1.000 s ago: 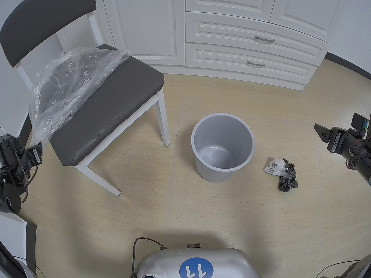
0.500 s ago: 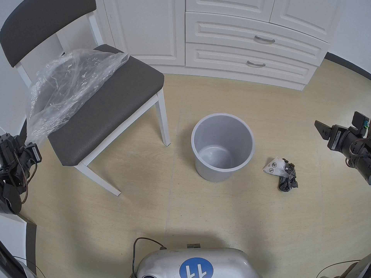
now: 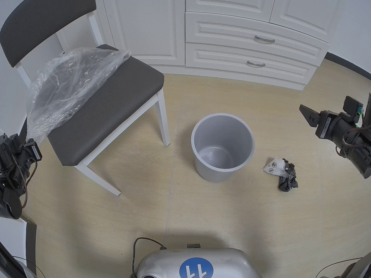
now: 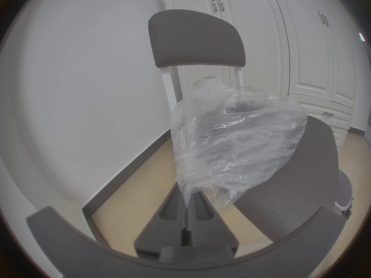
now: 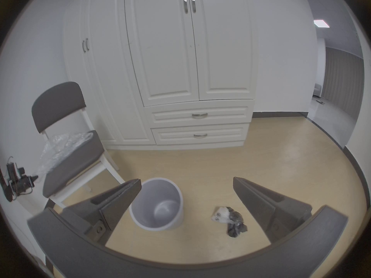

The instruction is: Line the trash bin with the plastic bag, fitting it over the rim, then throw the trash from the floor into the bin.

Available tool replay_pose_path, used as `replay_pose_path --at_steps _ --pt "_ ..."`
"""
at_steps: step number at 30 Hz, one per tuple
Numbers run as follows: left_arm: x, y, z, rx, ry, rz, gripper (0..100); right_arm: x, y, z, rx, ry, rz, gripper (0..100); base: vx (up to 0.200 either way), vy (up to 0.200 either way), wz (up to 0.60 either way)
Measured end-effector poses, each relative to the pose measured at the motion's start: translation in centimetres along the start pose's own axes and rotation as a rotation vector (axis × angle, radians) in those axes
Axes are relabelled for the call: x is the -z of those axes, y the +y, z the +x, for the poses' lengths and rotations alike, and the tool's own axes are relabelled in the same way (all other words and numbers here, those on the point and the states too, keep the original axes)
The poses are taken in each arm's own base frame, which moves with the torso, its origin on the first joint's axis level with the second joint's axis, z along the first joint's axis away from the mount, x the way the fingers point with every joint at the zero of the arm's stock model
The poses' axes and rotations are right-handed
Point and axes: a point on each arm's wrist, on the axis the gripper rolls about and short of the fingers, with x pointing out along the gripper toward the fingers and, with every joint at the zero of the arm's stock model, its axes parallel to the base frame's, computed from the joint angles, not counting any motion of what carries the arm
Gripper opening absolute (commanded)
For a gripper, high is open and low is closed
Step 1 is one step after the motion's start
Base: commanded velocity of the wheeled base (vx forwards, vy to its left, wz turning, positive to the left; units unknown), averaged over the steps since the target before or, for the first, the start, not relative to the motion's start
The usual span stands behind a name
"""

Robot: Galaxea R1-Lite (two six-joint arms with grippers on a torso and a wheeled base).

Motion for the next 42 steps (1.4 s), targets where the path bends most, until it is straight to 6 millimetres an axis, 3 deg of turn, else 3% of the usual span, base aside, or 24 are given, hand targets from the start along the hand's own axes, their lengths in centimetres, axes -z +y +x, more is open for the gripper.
replay_pose_path --at_steps 8,22,33,42 --pt "-0.3 -0.6 -0.9 0.045 -0.023 -0.002 0 1.3 1.2 1.4 0.005 -0.016 0.008 100 0.0 0.0 0.0" --pt "-3.1 -3.2 -6.8 0.195 -0.1 -0.002 0 1.4 1.6 -2.1 -0.037 -0.065 -0.117 100 0.0 0.0 0.0" --pt "-5.2 -3.9 -7.8 0.229 -0.08 0.035 0 1.3 1.9 -2.9 -0.065 -0.074 -0.129 100 0.0 0.0 0.0" --pt "-5.7 -5.5 -12.0 0.395 -0.108 0.027 0 2.0 2.2 -3.3 -0.068 -0.053 -0.139 100 0.0 0.0 0.0"
